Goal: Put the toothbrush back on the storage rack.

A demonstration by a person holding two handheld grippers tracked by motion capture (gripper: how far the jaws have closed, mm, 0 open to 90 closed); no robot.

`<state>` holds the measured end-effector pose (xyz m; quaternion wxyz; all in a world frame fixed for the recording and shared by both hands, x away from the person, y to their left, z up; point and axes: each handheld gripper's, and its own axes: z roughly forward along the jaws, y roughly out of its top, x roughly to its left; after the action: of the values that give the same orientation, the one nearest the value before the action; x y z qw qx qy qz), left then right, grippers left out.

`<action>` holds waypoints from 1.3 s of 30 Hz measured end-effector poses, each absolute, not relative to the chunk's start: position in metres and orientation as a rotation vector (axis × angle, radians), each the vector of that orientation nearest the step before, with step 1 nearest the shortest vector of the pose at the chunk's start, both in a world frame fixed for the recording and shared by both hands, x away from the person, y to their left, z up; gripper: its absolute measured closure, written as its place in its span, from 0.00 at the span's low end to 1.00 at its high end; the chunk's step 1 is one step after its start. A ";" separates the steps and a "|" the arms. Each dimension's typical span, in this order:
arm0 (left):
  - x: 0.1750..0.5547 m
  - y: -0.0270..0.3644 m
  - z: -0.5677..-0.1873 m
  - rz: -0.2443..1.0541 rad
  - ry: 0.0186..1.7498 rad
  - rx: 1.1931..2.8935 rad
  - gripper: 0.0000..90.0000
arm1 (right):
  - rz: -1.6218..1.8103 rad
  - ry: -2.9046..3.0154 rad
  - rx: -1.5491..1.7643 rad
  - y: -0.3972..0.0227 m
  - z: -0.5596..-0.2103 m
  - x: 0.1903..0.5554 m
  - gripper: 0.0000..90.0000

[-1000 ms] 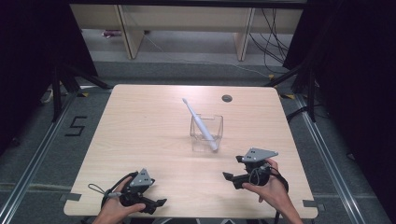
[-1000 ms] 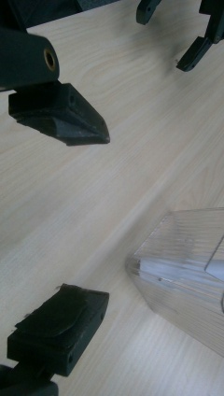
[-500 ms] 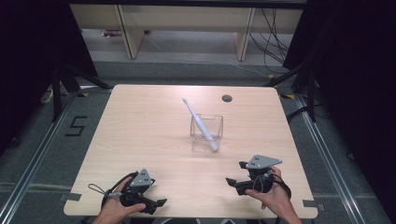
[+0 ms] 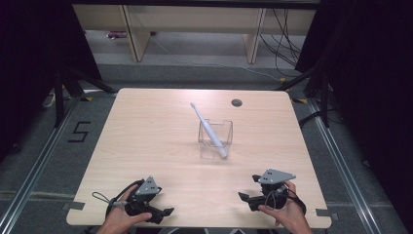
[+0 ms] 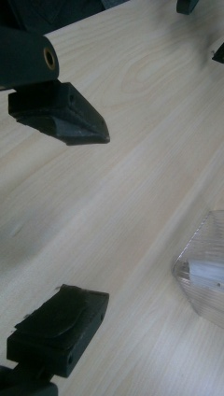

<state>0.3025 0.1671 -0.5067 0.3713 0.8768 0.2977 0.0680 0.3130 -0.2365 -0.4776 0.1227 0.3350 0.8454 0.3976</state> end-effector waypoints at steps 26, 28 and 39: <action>0.302 0.167 -0.507 0.170 0.760 2.249 0.17 | 1.123 2.440 1.031 -0.260 -0.485 0.292 0.21; 0.302 0.167 -0.507 0.169 0.760 2.250 0.17 | 1.136 2.439 1.038 -0.261 -0.485 0.290 0.21; 0.302 0.167 -0.507 0.170 0.762 2.249 0.17 | 1.096 2.425 1.051 -0.270 -0.487 0.284 0.18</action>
<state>0.3023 0.1669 -0.5065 0.3715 0.8771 0.2971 0.0663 0.2841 -0.2704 -0.4868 0.1398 0.3637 0.8392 0.3793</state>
